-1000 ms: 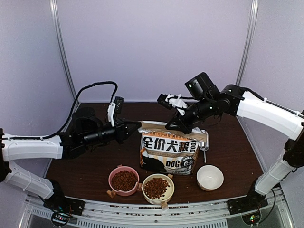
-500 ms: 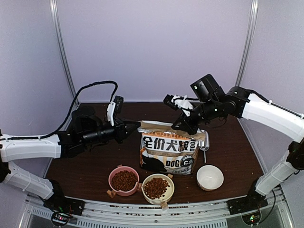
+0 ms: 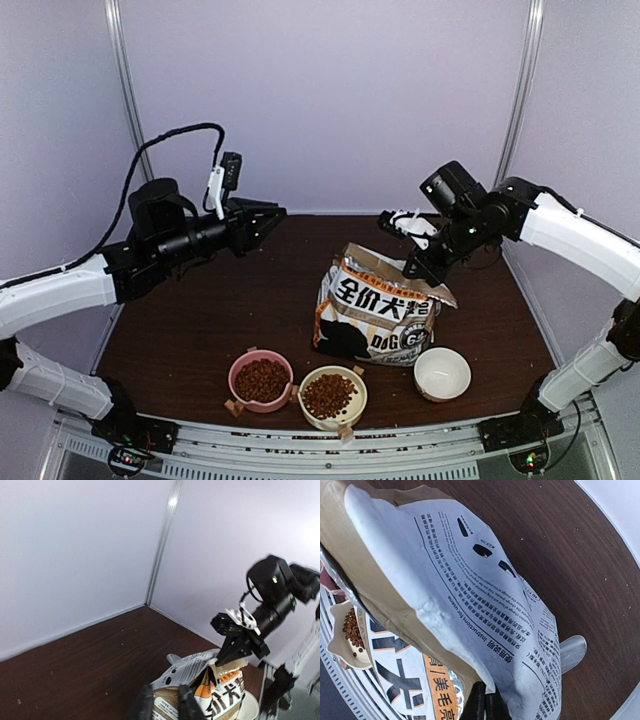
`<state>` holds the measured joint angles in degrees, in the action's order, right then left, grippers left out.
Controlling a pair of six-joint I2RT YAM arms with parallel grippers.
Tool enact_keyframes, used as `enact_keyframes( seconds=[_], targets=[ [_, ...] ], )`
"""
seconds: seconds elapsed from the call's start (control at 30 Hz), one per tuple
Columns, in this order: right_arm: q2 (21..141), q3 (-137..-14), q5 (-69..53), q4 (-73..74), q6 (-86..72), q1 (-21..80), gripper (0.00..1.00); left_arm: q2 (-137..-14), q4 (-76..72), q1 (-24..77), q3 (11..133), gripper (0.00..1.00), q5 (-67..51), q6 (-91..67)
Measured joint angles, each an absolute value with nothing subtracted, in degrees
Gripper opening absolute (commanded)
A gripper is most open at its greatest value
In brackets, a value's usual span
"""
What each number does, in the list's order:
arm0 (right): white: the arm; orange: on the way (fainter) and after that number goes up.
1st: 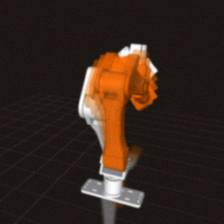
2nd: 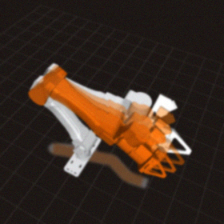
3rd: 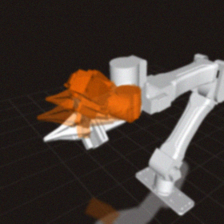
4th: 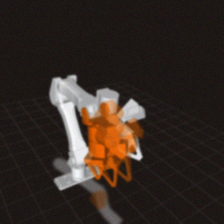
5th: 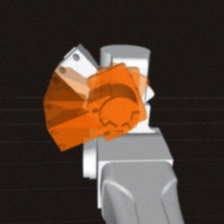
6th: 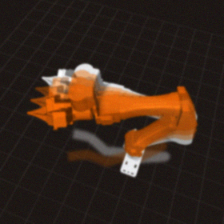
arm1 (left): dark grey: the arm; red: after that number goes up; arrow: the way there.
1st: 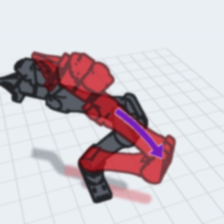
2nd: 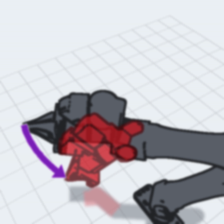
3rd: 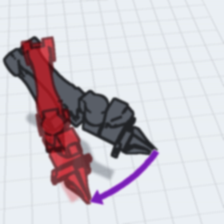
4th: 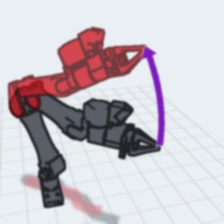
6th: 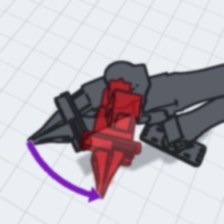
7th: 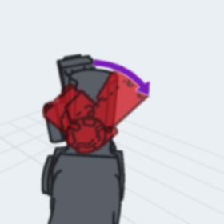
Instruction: Serve the pet food
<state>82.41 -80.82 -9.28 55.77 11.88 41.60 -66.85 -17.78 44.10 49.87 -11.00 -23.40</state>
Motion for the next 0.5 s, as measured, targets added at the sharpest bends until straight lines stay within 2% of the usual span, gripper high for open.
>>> enact_keyframes(
  seconds=[0.13,0.23,0.33,0.5],
  targets=[
    [82.91,-82.78,-10.57,57.52,12.23,41.34,0.0,-74.22,-11.9,44.4,60.1,0.74,-19.94,-18.98],
    [83.59,-84.4,-12.95,58.17,12.23,41.39,0.0,-78.94,-8.75,44.42,63.77,0.9,-24.91,-16.43],
    [84.01,-85.89,-15.33,58.37,12.19,41.41,0.0,-82.37,-5.28,44.42,65.36,0.96,-28.49,-14.66],
    [85.52,-89.38,-17.65,58.98,12.21,42.61,0.0,-87.46,0.62,45.34,70.22,0.96,-32.69,-11.4]
  ],
)
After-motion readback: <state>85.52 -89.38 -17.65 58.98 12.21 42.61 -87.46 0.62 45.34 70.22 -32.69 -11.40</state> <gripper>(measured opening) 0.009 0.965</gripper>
